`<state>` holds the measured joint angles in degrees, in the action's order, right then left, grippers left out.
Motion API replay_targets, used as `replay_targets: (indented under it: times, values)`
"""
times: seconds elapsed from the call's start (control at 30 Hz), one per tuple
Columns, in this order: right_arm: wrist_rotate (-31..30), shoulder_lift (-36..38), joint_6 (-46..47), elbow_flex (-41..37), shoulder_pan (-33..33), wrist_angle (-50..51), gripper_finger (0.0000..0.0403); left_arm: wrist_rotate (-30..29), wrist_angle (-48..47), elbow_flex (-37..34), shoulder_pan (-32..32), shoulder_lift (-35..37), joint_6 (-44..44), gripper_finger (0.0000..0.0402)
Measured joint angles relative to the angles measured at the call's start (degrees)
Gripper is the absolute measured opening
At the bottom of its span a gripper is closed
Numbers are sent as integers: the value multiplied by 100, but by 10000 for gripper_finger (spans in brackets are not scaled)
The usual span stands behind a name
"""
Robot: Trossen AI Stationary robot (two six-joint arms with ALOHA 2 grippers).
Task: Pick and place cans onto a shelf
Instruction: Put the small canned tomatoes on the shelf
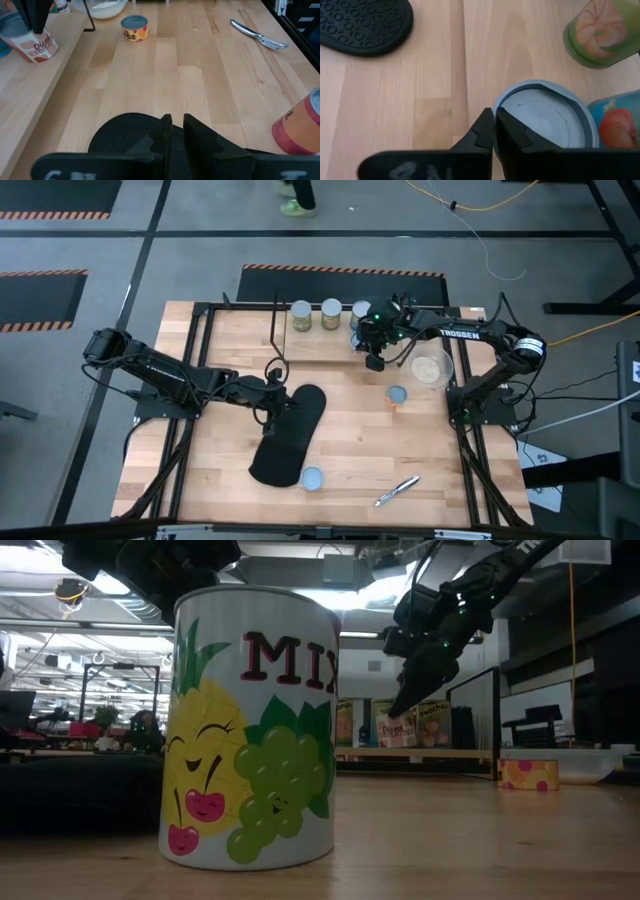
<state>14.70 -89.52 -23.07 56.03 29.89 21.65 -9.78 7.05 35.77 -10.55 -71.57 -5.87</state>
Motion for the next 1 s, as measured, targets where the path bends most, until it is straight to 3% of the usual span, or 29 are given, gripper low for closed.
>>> replay_targets:
  times: [0.33, 0.67, 1.0]
  values:
    - [-2, 2, 12, -1, 0, 21, 16, 0, 0, 0, 0, 0, 0, 41]
    - [-2, 4, 27, -2, -2, 63, 57, 0, 0, 0, 0, 0, 0, 41]
    - [-4, 4, 28, -4, -2, 57, 62, 0, 0, 0, 0, 0, 0, 41]
